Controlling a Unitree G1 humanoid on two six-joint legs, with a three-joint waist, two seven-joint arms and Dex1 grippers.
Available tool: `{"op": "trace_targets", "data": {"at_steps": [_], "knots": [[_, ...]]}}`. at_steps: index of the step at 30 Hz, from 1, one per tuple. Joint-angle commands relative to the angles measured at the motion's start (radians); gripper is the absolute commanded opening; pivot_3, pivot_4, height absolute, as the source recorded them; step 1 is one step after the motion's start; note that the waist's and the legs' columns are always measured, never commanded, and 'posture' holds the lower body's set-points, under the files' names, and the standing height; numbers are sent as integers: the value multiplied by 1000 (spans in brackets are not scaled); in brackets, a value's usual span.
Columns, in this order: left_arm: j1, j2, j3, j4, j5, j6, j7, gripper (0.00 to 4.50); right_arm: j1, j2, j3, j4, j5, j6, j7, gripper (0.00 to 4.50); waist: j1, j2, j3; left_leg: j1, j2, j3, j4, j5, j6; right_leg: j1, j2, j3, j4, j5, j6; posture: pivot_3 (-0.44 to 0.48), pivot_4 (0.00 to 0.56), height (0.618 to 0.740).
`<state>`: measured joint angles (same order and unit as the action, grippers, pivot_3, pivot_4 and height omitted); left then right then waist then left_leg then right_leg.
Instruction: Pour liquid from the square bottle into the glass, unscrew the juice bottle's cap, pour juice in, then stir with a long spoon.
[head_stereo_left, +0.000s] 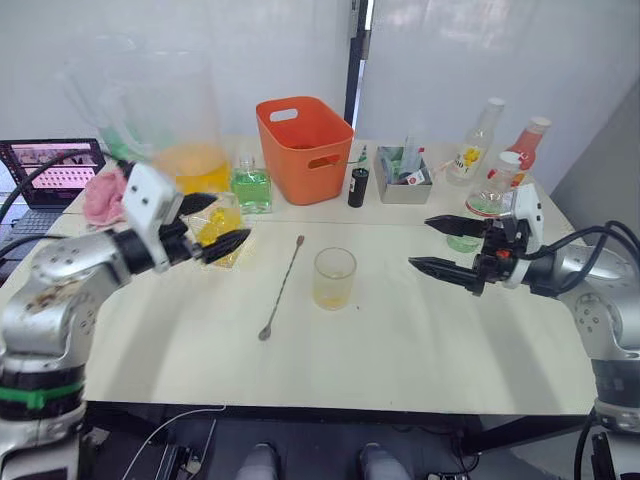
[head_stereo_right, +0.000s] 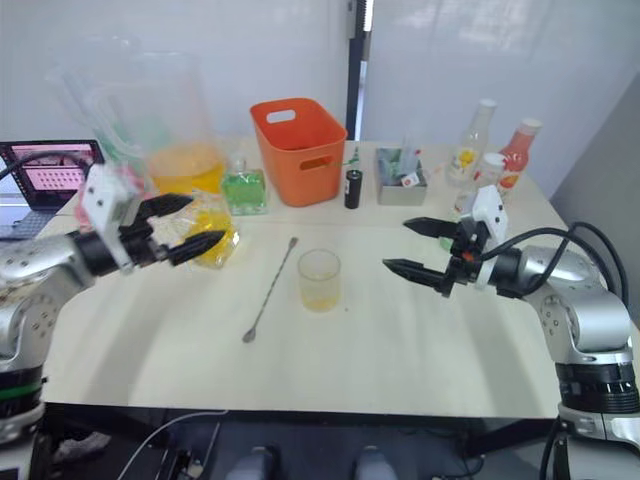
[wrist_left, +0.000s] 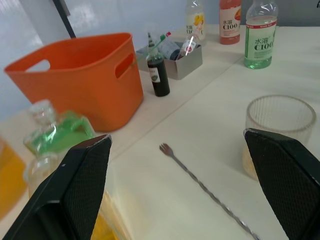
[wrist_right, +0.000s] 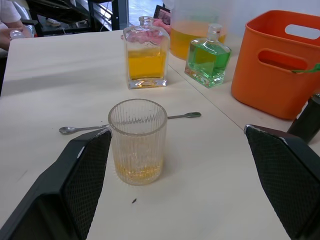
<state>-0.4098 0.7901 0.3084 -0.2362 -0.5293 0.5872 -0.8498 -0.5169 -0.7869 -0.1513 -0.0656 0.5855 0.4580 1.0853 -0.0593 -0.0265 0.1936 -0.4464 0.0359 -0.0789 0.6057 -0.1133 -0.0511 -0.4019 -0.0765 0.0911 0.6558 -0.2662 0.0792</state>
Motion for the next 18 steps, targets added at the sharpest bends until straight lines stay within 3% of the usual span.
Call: {"op": "trace_targets", "data": {"at_steps": [1, 5, 9, 18], "knots": [[45, 33, 65, 3, -38, -71, -87, 4491, 5, -16, -37, -17, 2, -7, -7, 4500, 2, 0, 0, 0, 0, 0, 0, 0, 0, 0, 0, 0, 0, 0, 0, 0, 150, 740], [111, 82, 45, 46, -85, -1, -176, 4491, 74, -33, -87, -69, 22, 21, -33, 4500, 15, 0, 0, 0, 0, 1, 0, 0, 0, 0, -1, 0, -1, -1, -1, 0, 150, 740], [118, 97, -3, 152, -42, -34, -222, 4491, 161, -42, -144, -145, 45, 47, -72, 4500, 18, 0, 0, 0, 0, 1, 0, 0, 0, 0, -1, 0, -1, -2, 0, 0, 150, 740], [46, 49, -38, 280, -69, -162, -372, 4491, 437, 3, -324, -314, 69, 68, -203, 4500, 21, 0, 0, 0, 1, 2, -1, 0, 0, 0, 0, 0, -1, -2, 0, 0, 150, 740]]}}
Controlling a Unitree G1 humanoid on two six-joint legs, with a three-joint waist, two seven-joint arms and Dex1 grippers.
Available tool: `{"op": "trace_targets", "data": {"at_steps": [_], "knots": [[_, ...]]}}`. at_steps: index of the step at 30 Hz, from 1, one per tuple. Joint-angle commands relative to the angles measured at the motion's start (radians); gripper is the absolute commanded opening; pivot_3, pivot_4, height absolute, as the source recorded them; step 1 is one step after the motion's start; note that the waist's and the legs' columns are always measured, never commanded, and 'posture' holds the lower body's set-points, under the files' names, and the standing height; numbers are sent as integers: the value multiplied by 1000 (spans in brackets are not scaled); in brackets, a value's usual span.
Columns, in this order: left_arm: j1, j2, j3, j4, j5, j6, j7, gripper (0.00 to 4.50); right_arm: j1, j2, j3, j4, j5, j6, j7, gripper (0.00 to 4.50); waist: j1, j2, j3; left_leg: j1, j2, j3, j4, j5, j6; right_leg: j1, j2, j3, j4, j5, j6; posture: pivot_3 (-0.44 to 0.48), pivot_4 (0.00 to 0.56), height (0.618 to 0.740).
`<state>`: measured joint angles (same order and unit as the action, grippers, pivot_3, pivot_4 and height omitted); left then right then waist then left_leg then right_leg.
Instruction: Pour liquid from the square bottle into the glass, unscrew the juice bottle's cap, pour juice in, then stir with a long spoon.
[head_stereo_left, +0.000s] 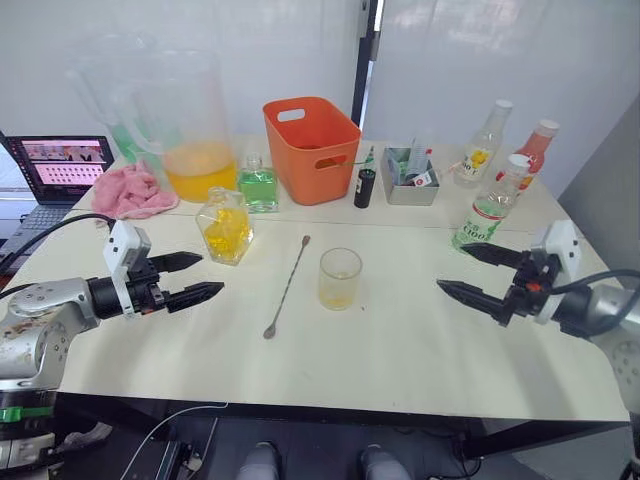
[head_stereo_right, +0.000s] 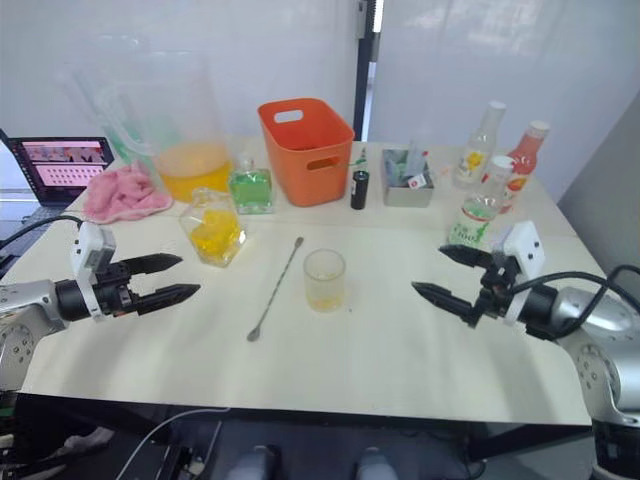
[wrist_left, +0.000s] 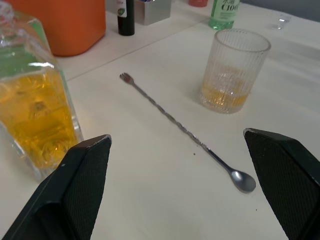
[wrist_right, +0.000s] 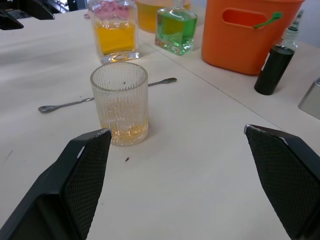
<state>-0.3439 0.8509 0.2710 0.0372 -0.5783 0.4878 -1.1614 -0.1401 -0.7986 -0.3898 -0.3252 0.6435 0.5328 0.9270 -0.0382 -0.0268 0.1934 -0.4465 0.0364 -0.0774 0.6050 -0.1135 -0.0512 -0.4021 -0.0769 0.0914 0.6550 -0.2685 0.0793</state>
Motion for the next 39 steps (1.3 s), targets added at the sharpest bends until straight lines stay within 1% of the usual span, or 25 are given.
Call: {"op": "trace_targets", "data": {"at_steps": [1, 6, 9, 11, 15, 17, 20, 22, 24, 27, 30, 32, 34, 36, 39], "knots": [[-26, -21, -8, 13, -16, -78, -71, 4491, 97, 28, -110, -62, 7, -15, -60, 4500, 1, 0, 0, 0, 0, 0, 0, 0, 0, 0, 0, 0, 0, 0, 0, 0, 150, 740], [-67, -61, -43, 36, -20, -97, -112, 4491, 255, 110, -229, -60, 0, -69, -111, 4500, 4, 0, 0, 0, 0, 0, 0, 0, 0, 0, 0, 0, 0, 0, 0, 0, 150, 740], [-88, -77, -57, 58, -10, -111, -118, 4491, 328, 153, -270, -31, -18, -124, -119, 4500, -1, 0, 0, 1, 0, 0, 0, 0, 0, 1, 0, 0, 0, -1, 1, 0, 150, 740], [-109, -90, -57, 76, -14, -94, -96, 4491, 354, 173, -291, -7, -25, -155, -132, 4500, -5, 0, 0, 1, 1, 0, 0, 0, 0, 0, 0, 0, 0, -1, 1, 0, 150, 740], [-109, -90, -68, 72, -13, -94, -109, 4491, 399, 209, -306, 12, -31, -201, -141, 4500, -9, 0, 0, 2, 1, 0, 0, 0, 0, 0, 0, 0, 0, -1, 0, 0, 150, 740], [-99, -87, -67, 67, -13, -98, -112, 4491, 406, 217, -301, 9, -24, -206, -151, 4500, -9, 0, 0, 2, 1, 1, 0, 0, 0, 0, 0, 1, 0, -2, -1, 0, 150, 740], [-78, -87, -59, 50, -10, -113, -109, 4491, 398, 225, -289, 13, 13, -162, -177, 4500, -7, 0, 0, 2, 1, 1, 0, 0, 0, 1, 0, 1, 0, -3, -3, 0, 150, 740], [-58, -85, -50, 29, -13, -115, -99, 4491, 360, 226, -281, 21, 26, -143, -211, 4500, -8, 0, 0, 2, 1, 1, 0, 0, 0, 1, 0, 1, 0, -3, -4, 0, 150, 740], [-33, -86, -35, -8, -27, -106, -83, 4491, 308, 225, -259, 32, -5, -176, -244, 4500, -9, 0, 0, 2, 1, 2, 0, 0, 0, 0, 0, 2, 0, -3, -4, 0, 150, 740], [13, -84, -9, -60, -42, -96, -56, 4491, 199, 211, -218, 68, 2, -129, -304, 4500, -10, 0, 0, 3, 2, 3, 0, 0, 0, 0, 1, 2, 0, -3, -6, 0, 150, 740], [76, -99, 50, -144, -86, -54, 19, 4491, -10, 180, -165, 162, -53, -98, -420, 4500, -15, 0, 0, 3, 3, 5, 0, 0, 0, 0, 0, 3, 0, -2, -7, 0, 150, 740], [120, -99, 82, -197, -112, -33, 49, 4491, -115, 156, -127, 224, -72, -74, -435, 4500, -15, 0, 0, 3, 2, 6, 0, 0, 0, -1, 0, 5, 0, -2, -6, 0, 150, 740], [159, -101, 104, -250, -131, -22, 78, 4491, -210, 129, -73, 309, -125, -97, -435, 4500, -12, 0, 0, 3, 3, 6, -1, 0, 0, -1, 1, 5, 0, -2, -6, 0, 150, 740], [187, -108, 125, -301, -151, -9, 112, 4491, -320, 108, -13, 418, -164, -111, -411, 4500, -9, 0, 0, 4, 3, 6, -1, 0, 0, -1, 1, 5, -1, -1, -5, 0, 150, 740], [213, -120, 143, -360, -172, -10, 156, 4491, -468, 108, 33, 581, -200, -140, -392, 4500, -6, 0, 0, 3, 2, 6, -1, 0, 0, 0, 1, 5, -2, -1, -4, 0, 150, 740]]}}
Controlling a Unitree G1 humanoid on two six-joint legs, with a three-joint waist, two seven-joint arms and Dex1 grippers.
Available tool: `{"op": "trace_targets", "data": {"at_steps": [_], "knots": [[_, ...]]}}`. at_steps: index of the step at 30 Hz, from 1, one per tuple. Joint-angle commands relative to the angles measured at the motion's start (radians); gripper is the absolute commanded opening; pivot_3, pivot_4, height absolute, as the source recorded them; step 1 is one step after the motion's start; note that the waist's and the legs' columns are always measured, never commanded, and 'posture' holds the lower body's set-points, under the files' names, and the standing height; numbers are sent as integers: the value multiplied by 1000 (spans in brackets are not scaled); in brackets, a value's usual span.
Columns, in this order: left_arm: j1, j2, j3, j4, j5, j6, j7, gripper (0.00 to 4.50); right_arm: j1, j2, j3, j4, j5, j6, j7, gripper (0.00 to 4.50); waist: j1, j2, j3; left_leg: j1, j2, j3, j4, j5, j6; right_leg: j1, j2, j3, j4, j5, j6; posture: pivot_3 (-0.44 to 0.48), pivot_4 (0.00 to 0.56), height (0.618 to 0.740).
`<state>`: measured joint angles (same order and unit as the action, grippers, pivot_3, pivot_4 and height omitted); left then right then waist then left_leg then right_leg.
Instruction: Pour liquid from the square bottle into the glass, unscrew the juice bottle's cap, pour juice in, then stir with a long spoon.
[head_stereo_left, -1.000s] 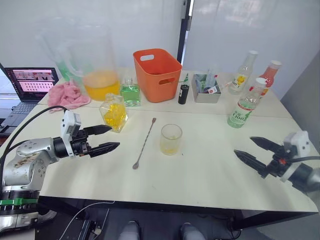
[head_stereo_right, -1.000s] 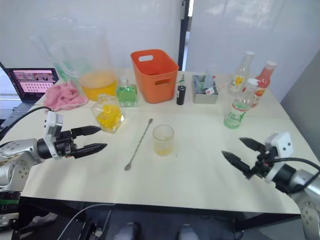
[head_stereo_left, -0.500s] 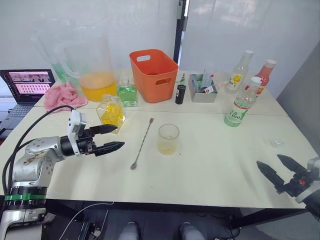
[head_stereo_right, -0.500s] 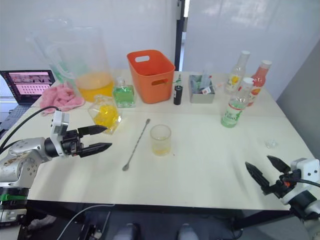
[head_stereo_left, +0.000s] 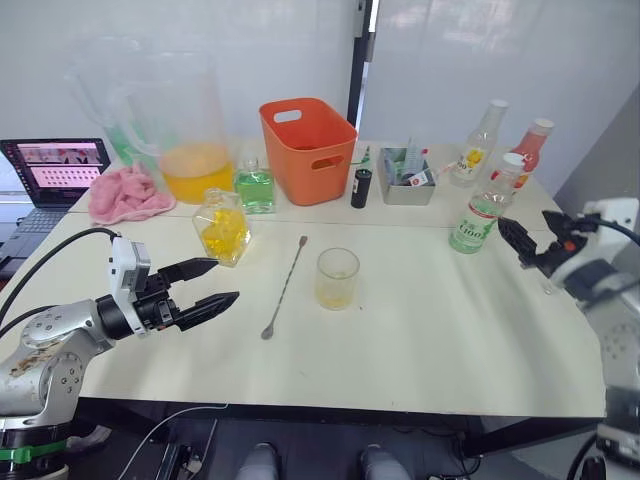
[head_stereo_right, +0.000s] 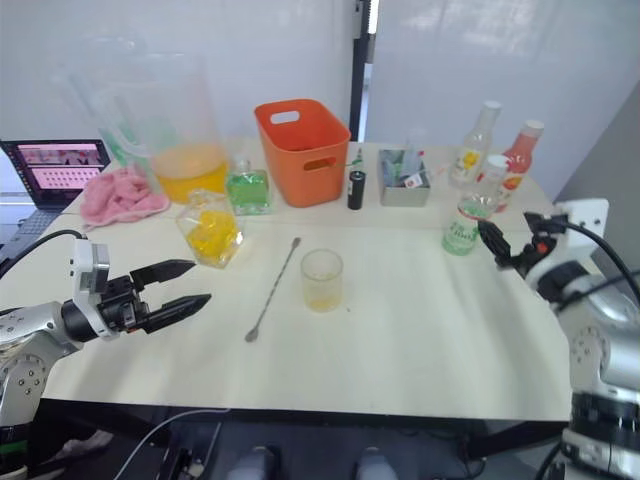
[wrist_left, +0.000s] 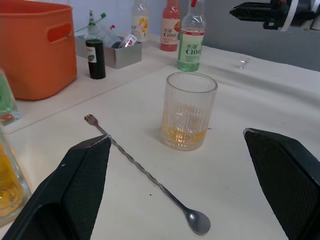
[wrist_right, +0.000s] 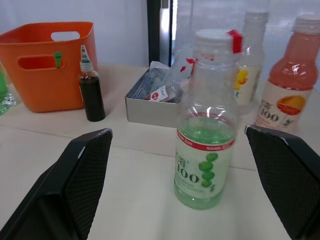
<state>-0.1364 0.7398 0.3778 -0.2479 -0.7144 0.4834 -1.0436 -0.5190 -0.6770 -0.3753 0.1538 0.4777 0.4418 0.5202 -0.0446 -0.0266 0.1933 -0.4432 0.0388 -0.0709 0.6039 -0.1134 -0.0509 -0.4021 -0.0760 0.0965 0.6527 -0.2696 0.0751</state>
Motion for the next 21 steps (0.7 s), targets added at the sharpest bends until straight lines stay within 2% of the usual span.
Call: {"op": "trace_targets", "data": {"at_steps": [1, 9, 15, 21], "knots": [[12, -14, 45, -93, -49, 1, 56, 4491, -137, -12, 33, 163, -52, -72, 20, 4500, 1, 0, 0, 0, 0, 0, 0, 0, 0, 0, 0, 0, -1, 1, 1, 0, 150, 740], [71, -33, 81, -195, -84, 8, 149, 4491, -391, 4, 76, 528, -134, -225, 45, 4500, -4, 0, 0, -1, -1, 0, -3, 0, 0, 1, 0, 0, -6, 6, 3, 0, 150, 740], [110, -37, 97, -218, -84, -10, 179, 4491, -486, -3, 97, 717, -196, -328, 41, 4500, -9, 0, 0, -1, -1, 0, -5, 0, 0, 0, 0, 0, -6, 7, 2, 0, 150, 740], [120, -37, 98, -221, -79, -24, 193, 4491, -520, -2, 89, 805, -216, -373, 41, 4500, -15, 0, 0, -1, -1, 0, -5, 0, 0, 0, 0, 0, -7, 7, 2, 0, 150, 740]]}}
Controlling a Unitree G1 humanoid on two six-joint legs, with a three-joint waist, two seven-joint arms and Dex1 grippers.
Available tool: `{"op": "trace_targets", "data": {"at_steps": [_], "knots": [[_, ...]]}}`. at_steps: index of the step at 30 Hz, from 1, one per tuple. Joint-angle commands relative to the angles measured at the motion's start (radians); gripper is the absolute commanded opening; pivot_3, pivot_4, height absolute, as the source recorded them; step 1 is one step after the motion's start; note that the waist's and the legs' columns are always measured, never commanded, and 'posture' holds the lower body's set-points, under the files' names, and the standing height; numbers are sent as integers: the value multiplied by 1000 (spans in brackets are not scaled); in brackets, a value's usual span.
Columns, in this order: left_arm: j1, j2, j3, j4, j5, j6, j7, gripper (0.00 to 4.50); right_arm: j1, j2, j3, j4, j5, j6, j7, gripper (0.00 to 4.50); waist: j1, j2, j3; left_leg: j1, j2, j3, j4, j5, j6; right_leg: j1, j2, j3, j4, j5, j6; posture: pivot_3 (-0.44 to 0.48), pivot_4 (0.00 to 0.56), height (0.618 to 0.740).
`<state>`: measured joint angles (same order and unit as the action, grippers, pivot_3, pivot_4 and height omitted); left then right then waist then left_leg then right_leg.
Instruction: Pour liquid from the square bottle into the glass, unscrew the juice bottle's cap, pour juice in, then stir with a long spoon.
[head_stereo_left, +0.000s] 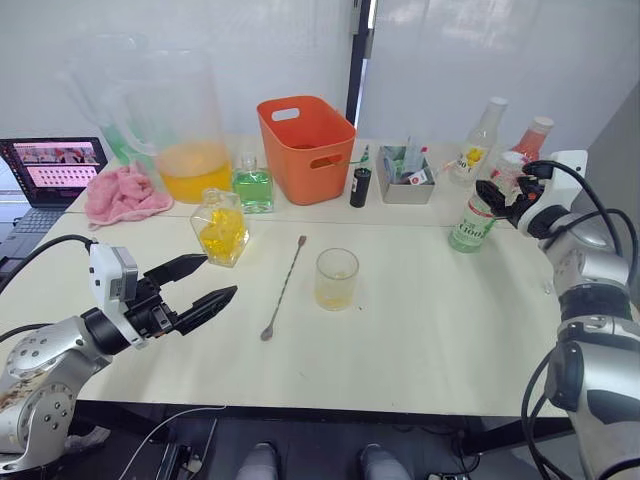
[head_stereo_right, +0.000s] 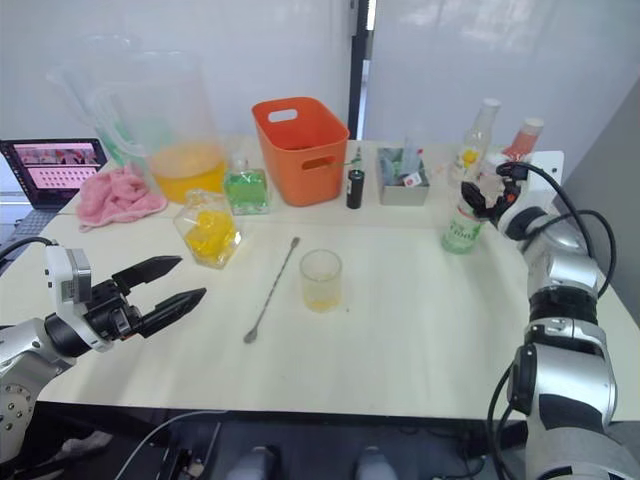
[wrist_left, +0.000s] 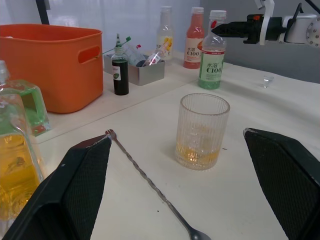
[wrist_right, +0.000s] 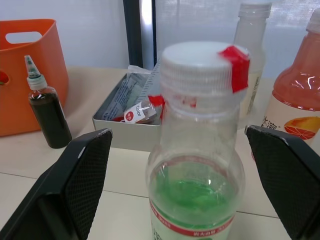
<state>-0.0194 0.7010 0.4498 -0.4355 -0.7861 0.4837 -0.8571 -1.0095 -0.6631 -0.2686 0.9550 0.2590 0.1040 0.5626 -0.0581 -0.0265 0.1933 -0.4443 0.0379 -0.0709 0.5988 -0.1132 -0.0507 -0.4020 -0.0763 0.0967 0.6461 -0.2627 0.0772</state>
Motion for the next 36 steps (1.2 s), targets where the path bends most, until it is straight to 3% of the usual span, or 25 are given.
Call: {"op": "trace_targets", "data": {"at_steps": [1, 22, 25, 32, 36], "knots": [[3, 3, 26, -31, -7, -27, 7, 4491, -30, -17, -18, 10, -2, -43, -1, 4500, -3, 0, 0, 0, 0, 0, 0, 0, 0, 0, 0, 0, 0, 0, 0, 0, 150, 740], [1, 16, 6, -28, 12, -39, 23, 4491, -168, 40, 15, 236, -93, -211, -62, 4500, -20, 0, 0, 1, 0, 0, -2, 0, 0, 0, 0, 1, 0, 1, -1, 0, 150, 740], [-5, 13, -4, -27, 19, -41, 26, 4500, -177, 47, 18, 248, -101, -225, -77, 3775, -20, 0, 0, 1, 0, 0, -2, 0, 0, 0, 0, 1, 0, 1, -1, 0, 150, 740], [-22, 8, -22, -8, 33, -47, 23, 4500, -181, 57, 14, 266, -108, -257, -94, 1379, -20, 0, 0, 1, 0, 0, -2, 0, 0, -1, 0, 1, 0, 1, -2, 0, 150, 740], [-30, 5, -32, -1, 40, -50, 20, 4500, -176, 53, 12, 258, -103, -258, -83, 1271, -22, 0, 0, 1, 0, 0, -2, 0, 0, -1, 0, 1, 0, 1, -2, 0, 150, 740]]}}
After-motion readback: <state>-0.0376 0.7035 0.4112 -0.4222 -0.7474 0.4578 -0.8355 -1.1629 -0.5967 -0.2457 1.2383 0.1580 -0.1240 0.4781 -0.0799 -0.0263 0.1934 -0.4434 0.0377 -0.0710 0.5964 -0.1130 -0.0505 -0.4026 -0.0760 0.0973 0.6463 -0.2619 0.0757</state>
